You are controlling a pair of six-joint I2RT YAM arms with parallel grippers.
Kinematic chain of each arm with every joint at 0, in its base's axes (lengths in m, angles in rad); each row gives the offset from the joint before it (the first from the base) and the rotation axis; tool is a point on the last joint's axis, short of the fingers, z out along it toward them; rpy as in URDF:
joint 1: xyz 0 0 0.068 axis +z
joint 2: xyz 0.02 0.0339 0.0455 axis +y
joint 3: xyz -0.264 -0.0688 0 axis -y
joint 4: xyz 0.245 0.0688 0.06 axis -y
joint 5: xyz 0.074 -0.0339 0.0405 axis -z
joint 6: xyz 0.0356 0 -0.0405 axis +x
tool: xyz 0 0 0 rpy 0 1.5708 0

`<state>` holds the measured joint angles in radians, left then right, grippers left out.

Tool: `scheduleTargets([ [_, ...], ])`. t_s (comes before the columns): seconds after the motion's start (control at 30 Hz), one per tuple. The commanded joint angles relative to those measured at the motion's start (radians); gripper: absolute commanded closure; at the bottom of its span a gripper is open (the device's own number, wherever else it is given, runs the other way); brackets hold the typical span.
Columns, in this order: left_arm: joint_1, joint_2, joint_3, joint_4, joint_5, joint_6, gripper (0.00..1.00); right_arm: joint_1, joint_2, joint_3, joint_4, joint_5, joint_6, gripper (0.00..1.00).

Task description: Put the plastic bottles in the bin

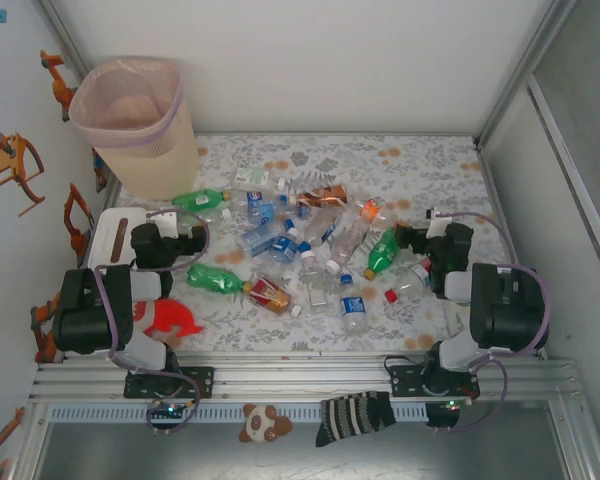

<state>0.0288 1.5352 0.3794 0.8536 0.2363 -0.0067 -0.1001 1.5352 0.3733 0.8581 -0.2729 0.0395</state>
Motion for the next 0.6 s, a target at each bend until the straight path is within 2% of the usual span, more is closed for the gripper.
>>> scheduleTargets([
  [0.0, 0.003, 0.002, 0.000, 0.031, 0.022, 0.019, 0.04, -0.004, 0.009, 0.001, 0.039, -0.008, -0.016, 0.01],
  [0.57, 0.003, 0.001, 0.000, 0.031, 0.014, 0.016, 0.04, -0.004, 0.009, -0.001, 0.038, -0.008, -0.015, 0.01],
])
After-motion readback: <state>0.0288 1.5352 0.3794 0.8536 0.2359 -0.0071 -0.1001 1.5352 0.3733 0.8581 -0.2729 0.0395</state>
